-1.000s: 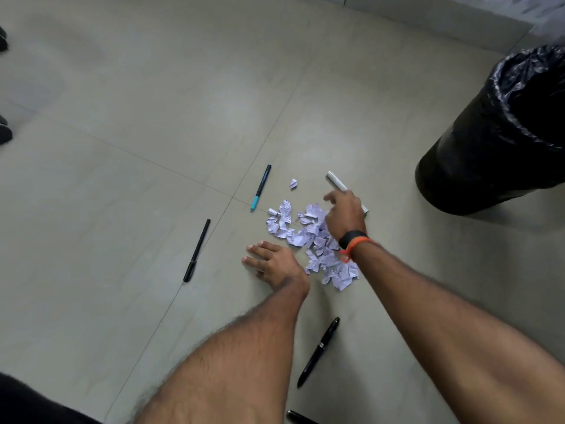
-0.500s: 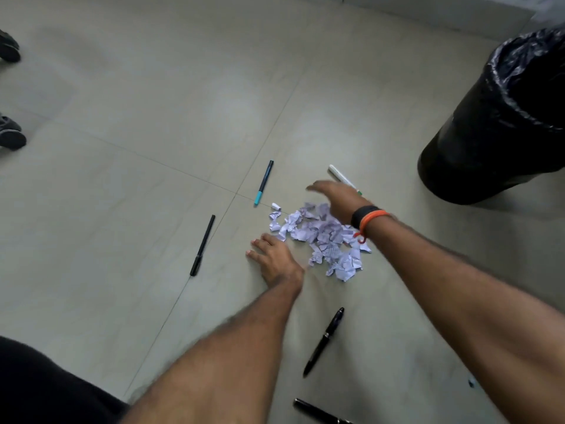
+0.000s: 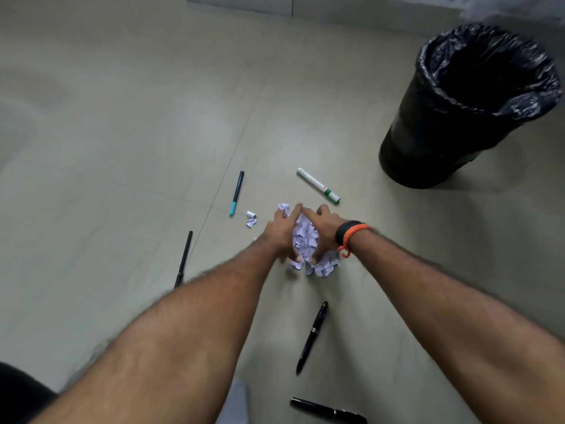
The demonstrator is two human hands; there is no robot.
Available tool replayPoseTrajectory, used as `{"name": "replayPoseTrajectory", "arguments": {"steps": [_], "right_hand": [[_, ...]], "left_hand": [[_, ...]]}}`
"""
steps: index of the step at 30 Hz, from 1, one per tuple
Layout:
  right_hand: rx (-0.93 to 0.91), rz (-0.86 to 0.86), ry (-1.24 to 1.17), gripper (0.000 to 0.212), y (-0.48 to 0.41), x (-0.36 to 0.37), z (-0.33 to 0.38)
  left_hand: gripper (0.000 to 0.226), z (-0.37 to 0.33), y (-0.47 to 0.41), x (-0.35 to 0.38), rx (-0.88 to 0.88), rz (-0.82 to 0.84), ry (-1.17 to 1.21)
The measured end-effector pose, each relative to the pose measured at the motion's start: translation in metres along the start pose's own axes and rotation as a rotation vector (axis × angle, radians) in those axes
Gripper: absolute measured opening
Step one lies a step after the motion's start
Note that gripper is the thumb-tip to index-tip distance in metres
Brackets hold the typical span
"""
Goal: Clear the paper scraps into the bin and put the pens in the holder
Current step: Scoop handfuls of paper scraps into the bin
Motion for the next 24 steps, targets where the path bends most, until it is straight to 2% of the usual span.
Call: {"name": "replayPoseTrajectory", "arguments": {"steps": [2, 5, 7, 11, 14, 19, 22, 24], "right_hand": [[-0.012, -0.065, -0.02, 0.121, 0.004, 0.005, -0.001], [-0.039, -0.195, -0.166, 0.078, 0.009, 0.007, 0.0], [-0.041, -0.261, -0.217, 0.054, 0.012, 0.002, 0.0], [0.004, -0.353, -0.289, 0.029, 0.024, -0.018, -0.012], [0.032, -0.343, -0.438, 0.025, 0.039, -0.036, -0.026], [-0.008, -0.258, -0.547, 0.017, 0.073, -0.071, -0.023], [-0.041, -0.242, -0.607, 0.026, 0.094, -0.1, -0.019], [-0.085, -0.233, -0.658, 0.023, 0.106, -0.125, -0.015]], "left_hand": [[0.101, -0.006, -0.001, -0.001, 0.031, -0.068, 0.055], [0.046, -0.006, 0.003, -0.006, -0.034, -0.2, 0.108], [0.024, -0.006, 0.008, -0.01, -0.079, -0.252, 0.119], [0.022, -0.01, 0.012, -0.021, -0.083, -0.297, 0.08], [0.019, -0.009, 0.017, -0.04, -0.074, -0.316, 0.058], [0.015, -0.013, 0.041, -0.076, -0.048, -0.282, 0.028], [0.018, -0.025, 0.052, -0.105, -0.005, -0.274, -0.005], [0.014, -0.038, 0.054, -0.131, 0.026, -0.295, -0.008]]}}
Point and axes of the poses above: each hand's wrist, its own y-axis away from the middle knuckle, its own x-axis out of the palm, z = x × y, the point moved 8 cm from there along -y, towards the middle knuckle, and after that the axes turned 13 degrees about -y, right-handed, at the moved point
